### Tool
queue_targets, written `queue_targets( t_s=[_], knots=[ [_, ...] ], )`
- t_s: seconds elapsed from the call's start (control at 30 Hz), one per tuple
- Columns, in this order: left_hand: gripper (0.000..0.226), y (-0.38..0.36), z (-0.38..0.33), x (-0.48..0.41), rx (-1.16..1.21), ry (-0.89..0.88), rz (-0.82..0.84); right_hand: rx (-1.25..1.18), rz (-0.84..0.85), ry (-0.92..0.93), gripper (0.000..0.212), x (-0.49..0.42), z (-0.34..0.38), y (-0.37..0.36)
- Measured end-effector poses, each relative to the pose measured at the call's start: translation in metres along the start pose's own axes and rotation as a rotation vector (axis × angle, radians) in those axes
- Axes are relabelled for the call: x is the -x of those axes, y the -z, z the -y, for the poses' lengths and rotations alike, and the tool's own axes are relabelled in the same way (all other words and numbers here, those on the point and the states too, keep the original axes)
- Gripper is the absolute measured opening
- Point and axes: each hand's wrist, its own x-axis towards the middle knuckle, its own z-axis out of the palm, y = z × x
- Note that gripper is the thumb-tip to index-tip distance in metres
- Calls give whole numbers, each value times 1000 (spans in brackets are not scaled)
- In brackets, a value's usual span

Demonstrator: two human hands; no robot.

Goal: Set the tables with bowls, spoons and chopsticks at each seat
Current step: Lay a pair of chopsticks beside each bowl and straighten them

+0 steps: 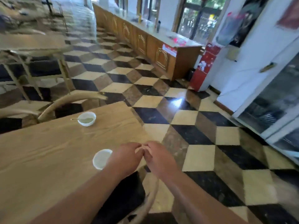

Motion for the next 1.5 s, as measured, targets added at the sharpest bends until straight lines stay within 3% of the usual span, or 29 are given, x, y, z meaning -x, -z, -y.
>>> queue_targets(
  t_s=[0.17,0.23,0.3,0.43,0.57,0.87,1.13,1.5],
  knots=[
    [63,-82,-188,-27,-159,-313,-20,114,-150,-266,61,70,-154,131],
    [78,-117,-257,-29,-198,-394,8,229,-194,-328,82,105,-206,178],
    [95,-148,-310,-30,-271,-432,26,251,-222,-455,104,133,-248,214],
    [117,-191,-367,-38,-412,-498,19,331,-256,-605,116,164,-309,248],
    [138,-221,-395,-60,-500,-537,56,328,-255,-694,121,178,-347,261],
    [129,-273,-427,-162,-480,-530,116,385,-160,-771,112,114,-426,291],
    [132,-260,-444,-337,-481,-512,163,433,-78,-746,116,-42,-486,331],
    [122,-175,-447,-543,-430,-388,-40,377,-139,-510,116,-287,-523,380]
  ],
)
